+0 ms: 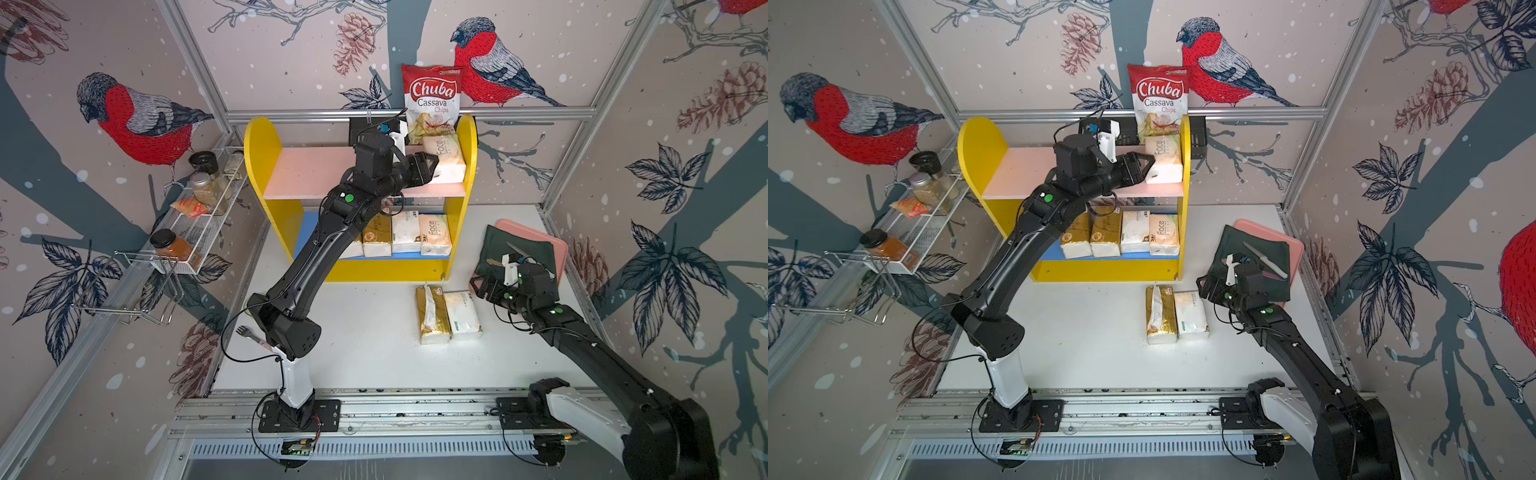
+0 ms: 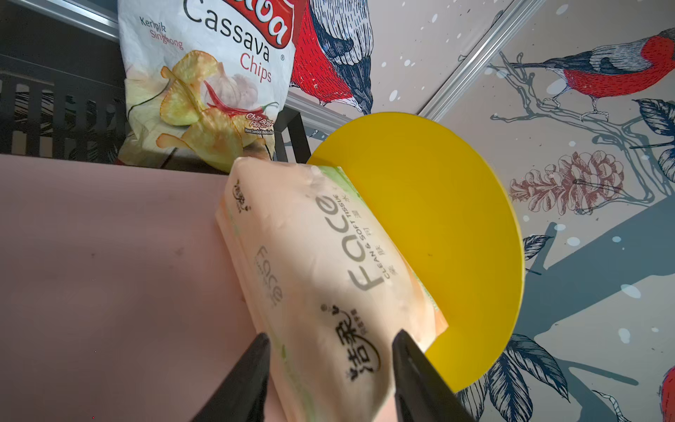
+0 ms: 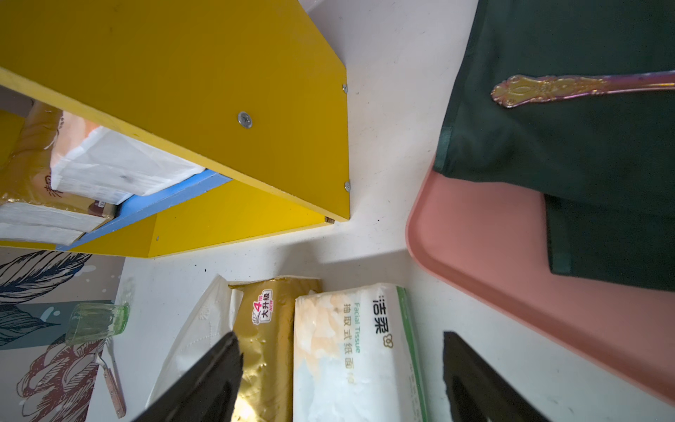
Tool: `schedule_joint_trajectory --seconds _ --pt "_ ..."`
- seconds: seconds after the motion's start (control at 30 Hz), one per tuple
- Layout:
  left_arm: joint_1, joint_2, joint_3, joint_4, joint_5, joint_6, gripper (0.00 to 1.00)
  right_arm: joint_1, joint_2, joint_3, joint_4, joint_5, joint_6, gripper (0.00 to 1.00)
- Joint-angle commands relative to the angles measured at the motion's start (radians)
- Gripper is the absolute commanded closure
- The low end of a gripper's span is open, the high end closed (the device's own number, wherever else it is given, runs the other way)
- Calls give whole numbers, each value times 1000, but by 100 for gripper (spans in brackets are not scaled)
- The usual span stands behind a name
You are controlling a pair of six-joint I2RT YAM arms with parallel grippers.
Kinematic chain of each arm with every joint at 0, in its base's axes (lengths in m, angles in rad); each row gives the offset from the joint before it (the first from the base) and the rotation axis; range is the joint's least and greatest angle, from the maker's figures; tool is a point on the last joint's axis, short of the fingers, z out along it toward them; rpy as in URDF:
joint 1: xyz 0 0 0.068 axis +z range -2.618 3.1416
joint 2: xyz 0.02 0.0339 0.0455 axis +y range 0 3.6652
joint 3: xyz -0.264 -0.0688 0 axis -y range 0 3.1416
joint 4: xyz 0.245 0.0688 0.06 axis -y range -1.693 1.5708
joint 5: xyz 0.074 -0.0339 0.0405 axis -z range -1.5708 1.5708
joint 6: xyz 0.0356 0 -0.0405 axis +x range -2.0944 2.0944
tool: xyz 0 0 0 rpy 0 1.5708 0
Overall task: Remove the tissue boxes from the shelf
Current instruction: Pick up a box of tissues from the shelf.
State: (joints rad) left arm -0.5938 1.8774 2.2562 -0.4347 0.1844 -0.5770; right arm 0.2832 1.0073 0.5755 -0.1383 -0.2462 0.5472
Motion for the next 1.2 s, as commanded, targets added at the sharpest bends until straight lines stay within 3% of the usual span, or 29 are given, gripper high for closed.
schedule_joint_trajectory --seconds 0.0,0.17,0.33,0.53,0.73,0.83,1.03,1.17 --pt "-5 22 3 34 25 -2 51 -1 -6 3 15 -13 -13 13" --pt "-15 39 3 62 44 -19 70 -1 -29 -3 4 -3 -24 13" --pt "-23 42 4 75 47 -27 100 -11 -41 -9 -1 -1 -32 13" --pt "-26 6 6 85 35 -9 100 -15 -42 -8 -1 -6 -32 13" --pt "-80 -144 -34 40 -60 78 100 -17 -43 -8 3 -5 -33 13" --pt "-141 -296 -188 45 -129 112 100 -17 -42 -3 7 -9 -32 13" --pt "-232 -741 -796 181 -284 35 100 -18 -33 -3 32 -24 -30 13" --pt "-262 -975 -1109 204 -345 -66 100 -18 -15 0 39 -38 -32 13"
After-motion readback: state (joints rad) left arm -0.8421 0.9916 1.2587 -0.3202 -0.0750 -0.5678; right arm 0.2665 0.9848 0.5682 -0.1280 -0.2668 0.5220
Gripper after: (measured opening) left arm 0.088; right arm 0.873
